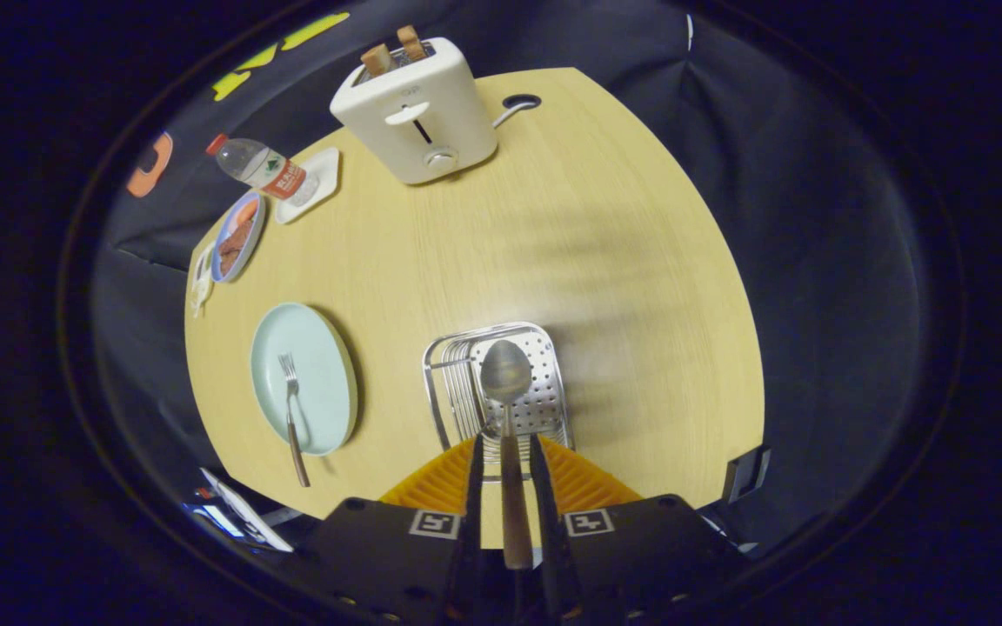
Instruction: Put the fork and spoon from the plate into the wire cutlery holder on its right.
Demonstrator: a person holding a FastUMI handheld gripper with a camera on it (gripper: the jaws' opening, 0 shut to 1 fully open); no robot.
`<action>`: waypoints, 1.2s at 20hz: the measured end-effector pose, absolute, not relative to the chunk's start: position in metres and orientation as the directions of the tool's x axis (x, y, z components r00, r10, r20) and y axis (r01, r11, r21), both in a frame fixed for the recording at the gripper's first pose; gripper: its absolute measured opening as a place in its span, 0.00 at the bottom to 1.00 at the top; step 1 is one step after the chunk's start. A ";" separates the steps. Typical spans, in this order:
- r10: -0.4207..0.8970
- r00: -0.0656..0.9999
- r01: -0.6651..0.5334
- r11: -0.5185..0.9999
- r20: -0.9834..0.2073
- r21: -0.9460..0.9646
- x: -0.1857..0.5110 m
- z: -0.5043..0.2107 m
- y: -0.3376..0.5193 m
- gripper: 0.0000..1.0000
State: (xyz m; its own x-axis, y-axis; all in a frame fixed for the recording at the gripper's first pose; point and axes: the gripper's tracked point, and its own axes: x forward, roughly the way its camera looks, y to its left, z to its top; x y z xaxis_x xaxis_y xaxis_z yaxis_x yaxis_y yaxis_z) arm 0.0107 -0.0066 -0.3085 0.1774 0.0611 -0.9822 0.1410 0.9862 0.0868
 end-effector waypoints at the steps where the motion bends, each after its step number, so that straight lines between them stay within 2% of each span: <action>1: 0.068 0.206 0.131 0.987 -0.976 0.096 0.011 -0.303 -0.004 0.44; 4: 0.049 0.351 0.069 0.995 -0.935 0.078 0.020 -0.275 0.000 0.89; 7: 0.057 0.533 -0.014 0.998 -0.844 0.059 0.029 -0.235 0.014 0.97; 11: 0.093 0.697 -0.112 0.993 -0.711 0.020 0.024 -0.185 0.050 0.97; 14: 0.124 0.755 -0.148 0.989 -0.644 0.016 0.014 -0.171 0.088 0.97; 24: 0.178 0.716 -0.252 0.968 -0.675 -0.012 -0.004 -0.251 0.204 0.97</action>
